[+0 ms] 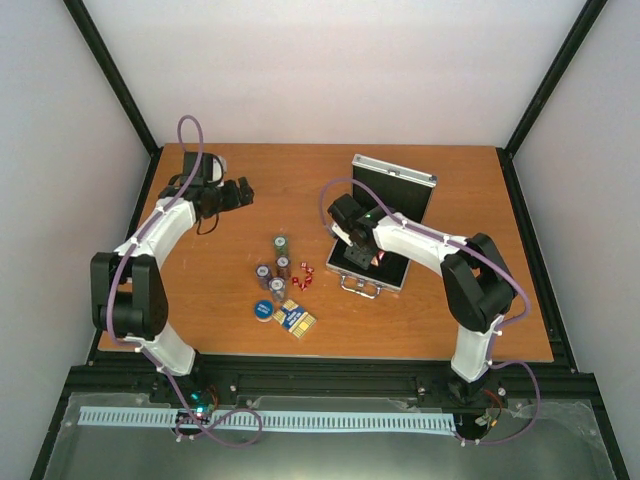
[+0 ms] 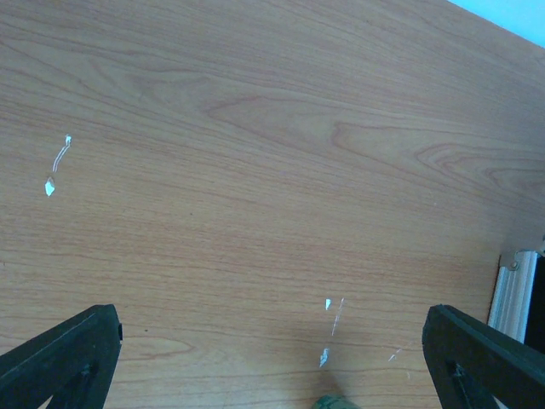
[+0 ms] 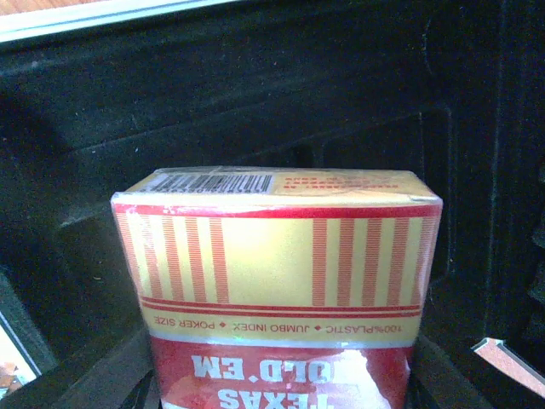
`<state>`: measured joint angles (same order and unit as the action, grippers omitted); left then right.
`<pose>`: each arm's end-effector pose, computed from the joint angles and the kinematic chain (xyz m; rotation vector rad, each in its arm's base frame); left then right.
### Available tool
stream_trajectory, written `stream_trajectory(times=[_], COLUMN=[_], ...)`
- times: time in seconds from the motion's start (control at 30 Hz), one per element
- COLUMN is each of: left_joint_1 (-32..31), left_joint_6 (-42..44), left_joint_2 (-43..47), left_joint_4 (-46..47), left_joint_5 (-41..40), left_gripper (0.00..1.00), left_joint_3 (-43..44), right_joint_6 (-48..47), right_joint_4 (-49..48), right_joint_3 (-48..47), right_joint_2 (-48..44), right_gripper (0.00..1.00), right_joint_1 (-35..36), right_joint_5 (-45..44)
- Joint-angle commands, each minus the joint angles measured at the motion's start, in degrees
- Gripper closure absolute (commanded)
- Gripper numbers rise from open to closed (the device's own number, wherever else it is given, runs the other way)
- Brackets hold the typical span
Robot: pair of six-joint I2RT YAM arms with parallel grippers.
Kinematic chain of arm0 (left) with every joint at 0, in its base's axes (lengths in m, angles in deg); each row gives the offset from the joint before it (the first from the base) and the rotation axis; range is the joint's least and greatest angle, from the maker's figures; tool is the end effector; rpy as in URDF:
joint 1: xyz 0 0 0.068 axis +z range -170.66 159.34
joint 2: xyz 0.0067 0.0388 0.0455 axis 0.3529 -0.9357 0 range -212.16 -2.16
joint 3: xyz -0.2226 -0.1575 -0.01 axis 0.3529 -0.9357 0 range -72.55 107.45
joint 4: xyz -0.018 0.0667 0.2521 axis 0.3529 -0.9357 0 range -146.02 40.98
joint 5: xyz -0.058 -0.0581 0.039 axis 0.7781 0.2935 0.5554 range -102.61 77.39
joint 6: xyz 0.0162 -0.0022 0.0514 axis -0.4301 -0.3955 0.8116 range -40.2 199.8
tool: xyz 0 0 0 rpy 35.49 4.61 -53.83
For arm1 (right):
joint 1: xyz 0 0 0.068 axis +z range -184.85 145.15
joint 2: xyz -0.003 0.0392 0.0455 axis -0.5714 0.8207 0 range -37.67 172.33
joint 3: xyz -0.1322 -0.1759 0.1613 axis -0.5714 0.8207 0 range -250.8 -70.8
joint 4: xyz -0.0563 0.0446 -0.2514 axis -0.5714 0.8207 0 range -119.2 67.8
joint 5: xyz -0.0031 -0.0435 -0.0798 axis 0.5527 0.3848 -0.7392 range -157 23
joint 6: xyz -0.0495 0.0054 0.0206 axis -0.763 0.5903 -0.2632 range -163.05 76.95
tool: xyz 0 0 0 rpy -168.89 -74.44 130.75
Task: Pack up texas hold em set
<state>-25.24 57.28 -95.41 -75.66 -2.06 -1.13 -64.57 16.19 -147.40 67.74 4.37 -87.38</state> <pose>0.3552 -0.0350 0.2602 -0.2967 2.4269 -0.4363 0.2890 0.2198 0.1993 -1.3475 2.4374 -0.4352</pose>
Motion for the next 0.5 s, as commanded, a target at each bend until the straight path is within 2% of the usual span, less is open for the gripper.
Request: stream_trajectory(times=[0.0,0.1,0.3,0.37,0.47], left_joint_1=[-0.14,-0.13,-0.18,-0.14,-0.20], left_joint_6=[-0.42,-0.34,-0.35,-0.25,-0.14], left_joint_2=[-0.80,-1.35,-2.38,-2.73,-3.02], left_joint_4=[1.41,1.22,1.14,1.01,0.92], left_joint_5=[0.25,0.24,0.26,0.27,0.19], left_gripper=[0.00,0.00,0.00,0.00,0.00], left_joint_3=[2.46,3.13,3.97,4.39,4.77], right_joint_6=[-2.42,-3.00,-2.79,-2.62,-2.33], right_joint_4=[-2.67,-3.10,-3.52,-3.51,-3.70], right_joint_3=[1.40,2.25,2.85,2.77,2.78], right_joint_2=[0.15,-0.17,0.68,1.04,1.13], right_gripper=[0.62,0.61,0.52,0.39,0.34], right_joint_1=[-0.37,-0.46,-0.55,-0.55,-0.64], right_joint_5=[-1.73,-1.62,-1.28,-1.58,-2.23])
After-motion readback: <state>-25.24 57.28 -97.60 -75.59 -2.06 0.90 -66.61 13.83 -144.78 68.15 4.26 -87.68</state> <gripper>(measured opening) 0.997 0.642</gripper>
